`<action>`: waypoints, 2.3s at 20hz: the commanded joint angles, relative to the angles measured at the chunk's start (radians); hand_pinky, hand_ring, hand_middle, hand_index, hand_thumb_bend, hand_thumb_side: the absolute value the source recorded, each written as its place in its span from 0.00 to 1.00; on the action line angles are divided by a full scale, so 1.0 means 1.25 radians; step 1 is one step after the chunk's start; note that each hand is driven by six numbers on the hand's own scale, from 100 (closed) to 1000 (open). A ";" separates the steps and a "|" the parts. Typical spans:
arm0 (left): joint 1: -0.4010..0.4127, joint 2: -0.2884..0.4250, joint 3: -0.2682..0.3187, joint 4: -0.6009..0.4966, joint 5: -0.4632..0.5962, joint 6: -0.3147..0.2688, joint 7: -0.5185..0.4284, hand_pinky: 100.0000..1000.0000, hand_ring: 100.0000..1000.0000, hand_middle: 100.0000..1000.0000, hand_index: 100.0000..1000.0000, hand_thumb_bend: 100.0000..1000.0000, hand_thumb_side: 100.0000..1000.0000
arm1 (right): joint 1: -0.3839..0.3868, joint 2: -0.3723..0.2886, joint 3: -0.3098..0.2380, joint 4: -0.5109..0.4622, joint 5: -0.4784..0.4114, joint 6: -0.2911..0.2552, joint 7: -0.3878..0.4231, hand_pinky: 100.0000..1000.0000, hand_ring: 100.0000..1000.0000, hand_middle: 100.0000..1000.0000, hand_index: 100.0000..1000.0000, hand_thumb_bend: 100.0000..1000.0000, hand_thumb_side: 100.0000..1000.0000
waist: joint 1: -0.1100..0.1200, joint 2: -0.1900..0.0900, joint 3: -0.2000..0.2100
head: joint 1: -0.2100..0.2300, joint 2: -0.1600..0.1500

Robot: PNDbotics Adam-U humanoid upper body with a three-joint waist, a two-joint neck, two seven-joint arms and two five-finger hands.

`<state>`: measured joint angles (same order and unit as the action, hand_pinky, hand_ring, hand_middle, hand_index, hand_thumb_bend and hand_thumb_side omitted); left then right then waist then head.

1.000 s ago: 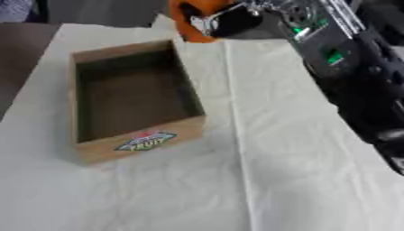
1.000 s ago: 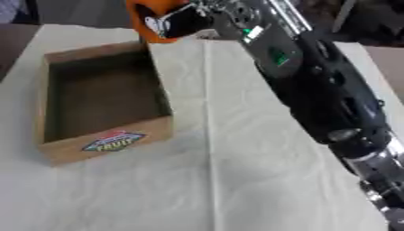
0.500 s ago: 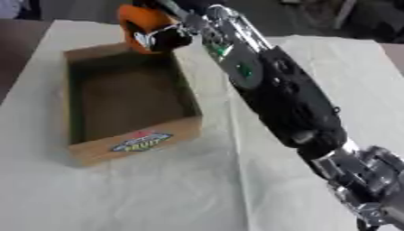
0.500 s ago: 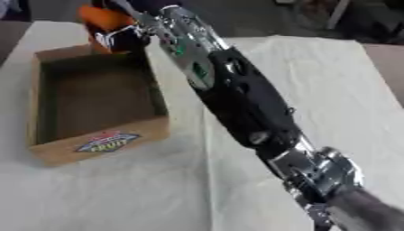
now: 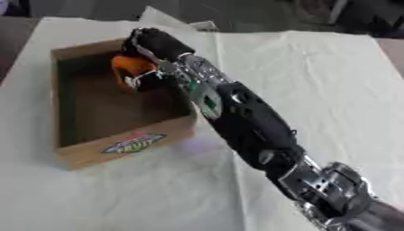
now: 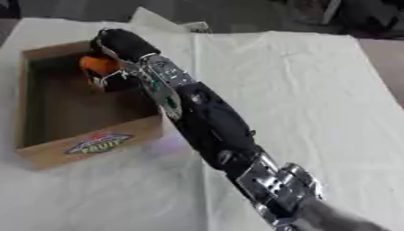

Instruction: Pick up objects on the table and place them in the box.

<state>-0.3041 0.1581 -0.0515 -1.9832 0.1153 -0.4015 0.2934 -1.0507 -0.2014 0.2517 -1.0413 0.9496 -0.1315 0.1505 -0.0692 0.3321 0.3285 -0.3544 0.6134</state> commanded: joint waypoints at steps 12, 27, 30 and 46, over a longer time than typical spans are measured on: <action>-0.009 0.009 -0.003 -0.013 0.002 0.011 -0.011 0.34 0.46 0.59 0.64 0.00 0.95 | -0.010 -0.003 -0.007 -0.009 0.034 0.018 0.118 0.88 0.95 0.66 0.92 0.00 0.11 | 0.007 -0.013 0.002 | -0.003 -0.018; -0.005 0.008 -0.002 -0.013 0.004 0.016 -0.011 0.34 0.46 0.59 0.64 0.00 0.95 | -0.011 -0.041 -0.025 -0.152 0.074 0.025 0.081 0.91 0.97 0.72 0.97 0.00 0.38 | 0.014 -0.028 -0.010 | 0.006 -0.023; -0.002 0.009 -0.001 -0.013 0.004 0.017 -0.011 0.34 0.46 0.59 0.64 0.00 0.95 | -0.007 -0.064 -0.027 -0.216 0.032 0.029 0.087 0.91 0.96 0.72 0.96 0.00 0.36 | 0.017 -0.032 -0.015 | 0.012 -0.020; 0.011 0.011 0.014 -0.013 -0.012 0.019 0.009 0.34 0.46 0.59 0.64 0.00 0.95 | 0.200 -0.353 -0.146 -0.713 -0.335 0.194 0.024 0.89 0.94 0.67 0.93 0.00 0.40 | 0.030 -0.039 -0.078 | 0.099 -0.004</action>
<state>-0.2875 0.1580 -0.0440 -1.9832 0.1074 -0.3779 0.2998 -0.7902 -0.5922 0.0967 -1.8751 0.5665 0.0921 0.1917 -0.0359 0.3047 0.2293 -0.2392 0.6053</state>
